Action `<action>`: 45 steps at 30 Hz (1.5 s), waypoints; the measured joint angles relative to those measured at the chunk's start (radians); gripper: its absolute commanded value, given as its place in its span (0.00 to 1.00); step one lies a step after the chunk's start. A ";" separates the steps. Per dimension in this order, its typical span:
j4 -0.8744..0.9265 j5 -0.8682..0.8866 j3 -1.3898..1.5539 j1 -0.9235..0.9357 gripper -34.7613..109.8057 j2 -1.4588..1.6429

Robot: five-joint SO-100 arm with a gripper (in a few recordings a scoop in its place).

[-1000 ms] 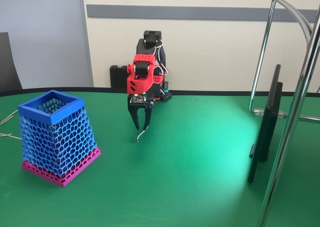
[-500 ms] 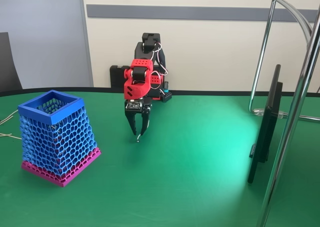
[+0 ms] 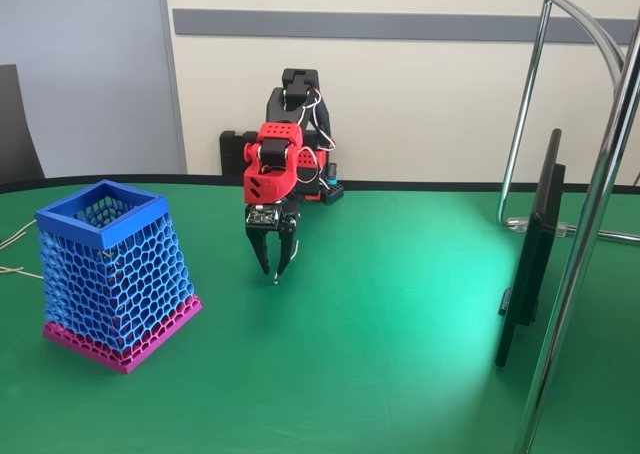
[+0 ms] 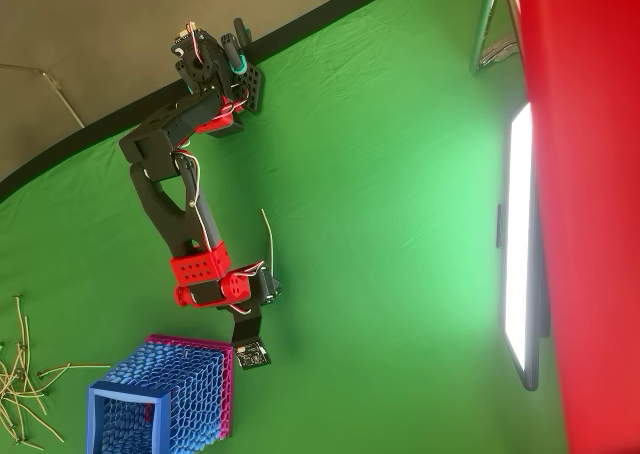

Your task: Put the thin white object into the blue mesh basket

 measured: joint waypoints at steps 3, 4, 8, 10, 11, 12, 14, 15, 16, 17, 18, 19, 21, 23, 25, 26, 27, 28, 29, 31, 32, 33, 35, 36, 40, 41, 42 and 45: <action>0.000 -0.003 0.000 0.000 0.34 -0.002; 0.000 -0.003 0.000 0.000 0.34 -0.005; 0.000 -0.003 -0.015 -0.005 0.33 -0.020; 0.000 -0.003 -0.025 -0.008 0.33 -0.031; 0.000 -0.003 -0.026 -0.008 0.33 -0.031; 0.000 -0.003 -0.029 -0.008 0.33 -0.032; 0.000 -0.003 -0.040 -0.006 0.33 -0.043; 0.000 -0.003 -0.048 -0.008 0.33 -0.052; 0.000 -0.003 -0.054 -0.009 0.33 -0.057; 0.000 -0.003 -0.060 -0.012 0.33 -0.060; 0.000 -0.003 -0.064 -0.014 0.33 -0.063; 0.000 -0.003 -0.069 -0.015 0.32 -0.066; 0.000 -0.003 -0.069 -0.015 0.32 -0.066; 0.000 -0.003 -0.074 -0.014 0.31 -0.074; 0.000 -0.003 -0.075 -0.014 0.31 -0.074; 0.000 -0.003 -0.075 -0.014 0.30 -0.074; 0.000 -0.003 -0.075 -0.014 0.30 -0.074; 0.000 -0.003 -0.075 -0.014 0.30 -0.074; 0.000 -0.003 -0.075 -0.014 0.29 -0.074; 0.000 -0.003 -0.075 -0.014 0.29 -0.074; 0.000 -0.003 -0.075 -0.014 0.29 -0.074; 0.000 -0.003 -0.075 -0.014 0.29 -0.074; 0.000 -0.003 -0.075 -0.017 0.29 -0.074; 0.000 -0.003 -0.075 -0.018 0.29 -0.074; 0.000 -0.003 -0.075 -0.020 0.29 -0.074; 0.000 0.000 -0.075 -0.021 0.29 -0.074; 0.000 0.005 -0.075 -0.021 0.29 -0.074; 0.000 0.021 -0.094 -0.025 0.29 -0.074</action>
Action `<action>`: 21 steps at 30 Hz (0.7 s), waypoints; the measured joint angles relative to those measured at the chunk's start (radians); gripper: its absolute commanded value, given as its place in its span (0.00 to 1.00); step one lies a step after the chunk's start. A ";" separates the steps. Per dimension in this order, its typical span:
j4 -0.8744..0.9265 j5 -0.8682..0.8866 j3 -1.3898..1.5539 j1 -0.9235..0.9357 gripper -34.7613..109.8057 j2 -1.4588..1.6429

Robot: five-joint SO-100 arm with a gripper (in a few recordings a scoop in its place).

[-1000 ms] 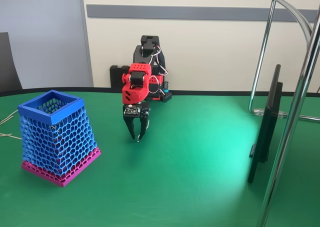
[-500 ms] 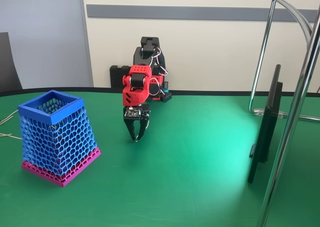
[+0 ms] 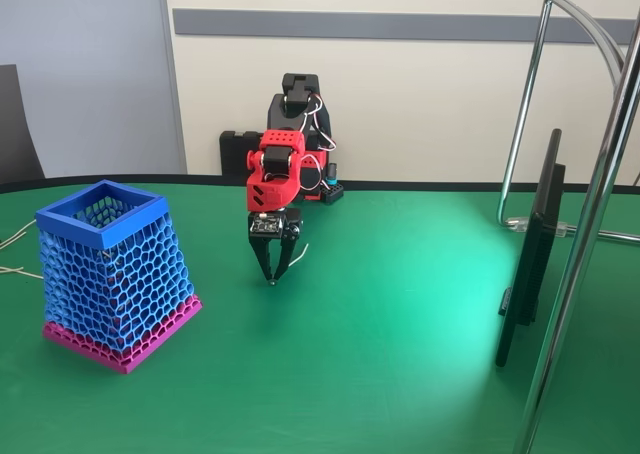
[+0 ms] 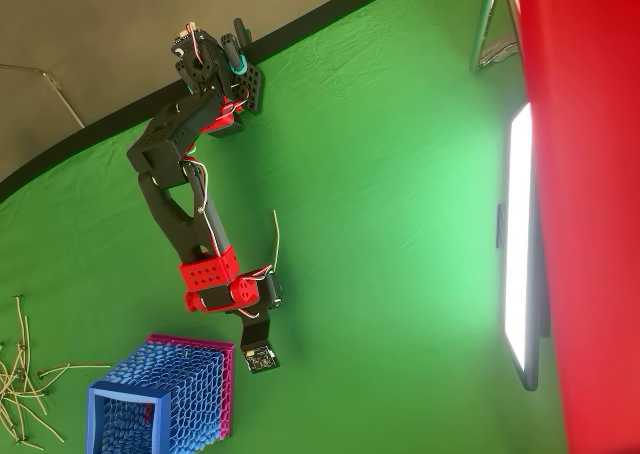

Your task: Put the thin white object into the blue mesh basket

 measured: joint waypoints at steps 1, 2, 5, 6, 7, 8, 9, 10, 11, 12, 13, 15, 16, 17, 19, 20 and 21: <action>0.000 0.006 -0.006 0.000 0.29 0.000; 0.000 0.014 -0.012 0.000 0.29 0.000; 0.000 0.034 -0.023 -0.008 0.29 0.000; 0.000 0.040 -0.026 -0.009 0.29 0.000; 0.000 0.049 -0.032 -0.012 0.29 0.002; 0.000 0.064 -0.040 -0.017 0.29 0.008; 0.000 0.074 -0.051 -0.018 0.29 0.014; 0.000 0.081 -0.061 -0.020 0.29 0.021; 0.000 0.094 -0.075 -0.023 0.29 0.029; -0.005 0.109 -0.091 -0.023 0.29 0.032; 0.000 0.117 -0.104 -0.023 0.29 0.038; 0.000 0.149 -0.152 -0.020 0.29 0.048; 0.000 0.161 -0.176 -0.020 0.29 0.054; 0.000 0.175 -0.199 -0.020 0.29 0.061; 0.000 0.199 -0.238 -0.020 0.29 0.072; 0.000 0.209 -0.261 -0.020 0.29 0.078; 0.000 0.218 -0.282 -0.020 0.29 0.083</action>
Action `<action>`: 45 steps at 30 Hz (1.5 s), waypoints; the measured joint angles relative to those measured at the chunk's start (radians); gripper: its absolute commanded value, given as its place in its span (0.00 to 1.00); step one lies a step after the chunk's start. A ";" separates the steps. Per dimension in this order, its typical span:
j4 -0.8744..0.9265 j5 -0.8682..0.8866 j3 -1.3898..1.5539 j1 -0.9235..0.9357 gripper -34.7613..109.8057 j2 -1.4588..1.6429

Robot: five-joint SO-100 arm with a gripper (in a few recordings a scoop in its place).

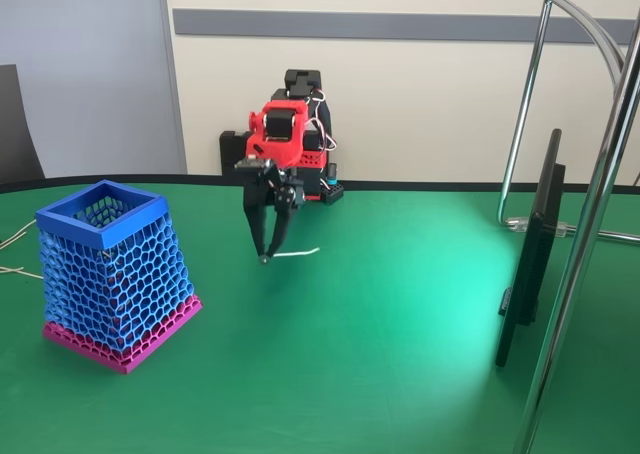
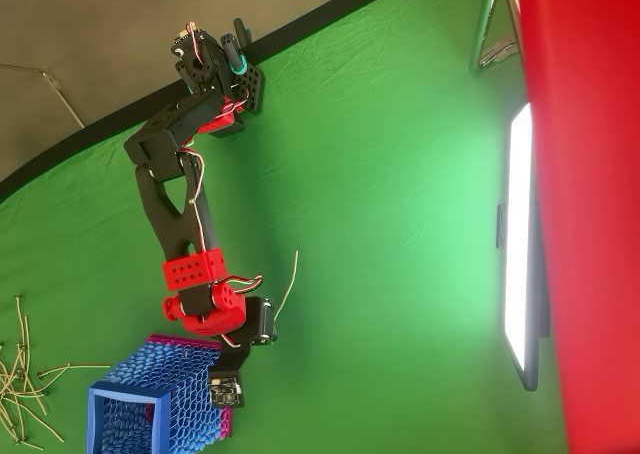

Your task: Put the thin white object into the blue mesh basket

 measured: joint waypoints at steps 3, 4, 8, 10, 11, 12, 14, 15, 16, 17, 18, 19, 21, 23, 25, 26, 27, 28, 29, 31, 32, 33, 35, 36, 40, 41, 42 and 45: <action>0.000 0.015 -0.066 0.005 0.29 0.017; 0.000 0.015 -0.083 0.009 0.29 0.023; 0.000 0.015 -0.175 0.031 0.30 0.035; 0.000 0.015 -0.233 0.049 0.30 0.052; 0.000 0.011 -0.256 0.058 0.30 0.055; 0.000 0.006 -0.275 0.066 0.29 0.058; -0.012 -0.006 -0.316 0.080 0.29 0.063; -0.017 -0.015 -0.339 0.091 0.29 0.064; -0.020 -0.023 -0.367 0.100 0.29 0.067; -0.025 -0.031 -0.393 0.110 0.29 0.067; -0.032 -0.038 -0.416 0.124 0.29 0.067; -0.041 -0.048 -0.439 0.138 0.29 0.067; -0.058 -0.067 -0.482 0.161 0.29 0.067; -0.066 -0.091 -0.532 0.179 0.29 0.067; -0.071 -0.112 -0.588 0.201 0.29 0.067; -0.071 -0.121 -0.621 0.212 0.29 0.067; -0.071 -0.130 -0.653 0.225 0.29 0.067; -0.072 -0.141 -0.686 0.239 0.29 0.067; -0.072 -0.153 -0.726 0.252 0.29 0.067; -0.072 -0.175 -0.799 0.273 0.29 0.067; -0.072 -0.184 -0.830 0.278 0.29 0.067; -0.072 -0.196 -0.864 0.284 0.29 0.066; -0.072 -0.233 -0.939 0.296 0.29 0.044; -0.072 -0.242 -0.957 0.304 0.29 0.040; -0.094 -0.316 -0.997 0.327 0.29 0.009; -0.107 -0.331 -0.997 0.330 0.29 0.002; -0.121 -0.342 -0.997 0.333 0.29 -0.008; -0.186 -0.379 -0.988 0.348 0.29 -0.035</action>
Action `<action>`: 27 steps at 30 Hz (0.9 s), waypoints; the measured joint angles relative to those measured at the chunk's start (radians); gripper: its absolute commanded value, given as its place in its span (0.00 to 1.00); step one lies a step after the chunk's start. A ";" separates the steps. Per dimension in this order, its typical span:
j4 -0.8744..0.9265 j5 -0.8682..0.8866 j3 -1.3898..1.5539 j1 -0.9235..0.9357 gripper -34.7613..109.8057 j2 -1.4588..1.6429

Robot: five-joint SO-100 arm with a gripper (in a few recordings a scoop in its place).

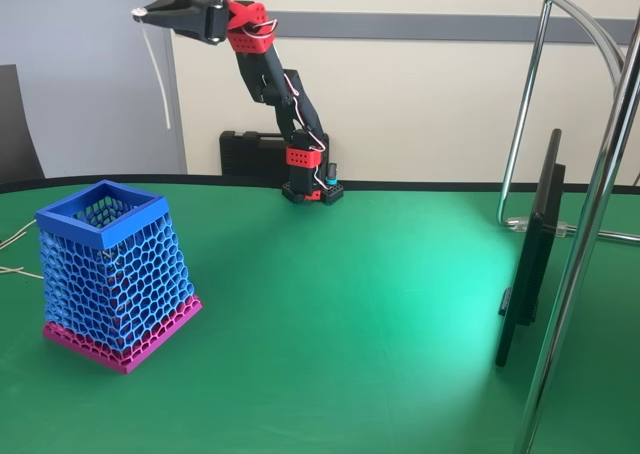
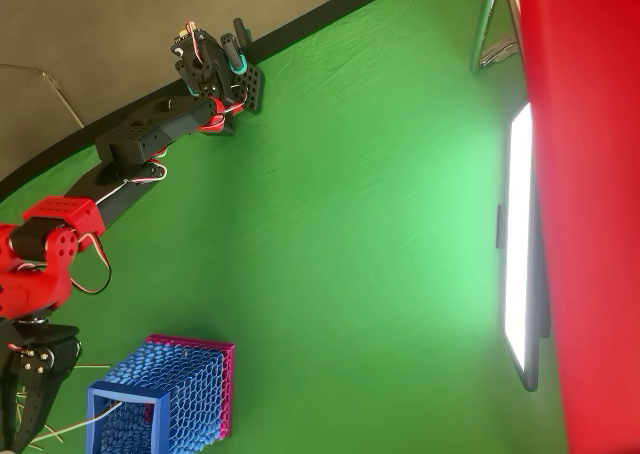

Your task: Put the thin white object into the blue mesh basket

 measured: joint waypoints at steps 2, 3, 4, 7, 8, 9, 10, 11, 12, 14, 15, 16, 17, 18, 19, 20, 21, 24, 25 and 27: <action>-0.052 -0.017 0.009 0.009 0.29 -0.023; -0.077 -0.028 0.020 0.014 0.29 -0.034; -0.098 -0.035 0.029 0.017 0.29 -0.046; -0.140 -0.057 0.040 0.023 0.29 -0.078; -0.156 -0.064 0.041 0.029 0.29 -0.089; -0.175 -0.071 0.052 0.035 0.29 -0.098; -0.201 -0.078 0.072 0.043 0.29 -0.112; -0.229 -0.084 0.091 0.051 0.29 -0.124; -0.247 -0.092 0.107 0.060 0.29 -0.137; -0.288 -0.100 0.135 0.072 0.29 -0.161; -0.302 -0.100 0.138 0.078 0.29 -0.170; -0.313 -0.100 0.138 0.080 0.29 -0.179; -0.319 -0.100 0.143 0.083 0.29 -0.187; -0.325 -0.100 0.144 0.084 0.29 -0.193; -0.328 -0.100 0.149 0.091 0.29 -0.201; -0.334 -0.100 0.161 0.097 0.29 -0.210; -0.337 -0.100 0.175 0.103 0.29 -0.216; -0.345 -0.100 0.216 0.109 0.29 -0.219; -0.353 -0.098 0.239 0.109 0.29 -0.216; -0.371 -0.095 0.293 0.107 0.30 -0.219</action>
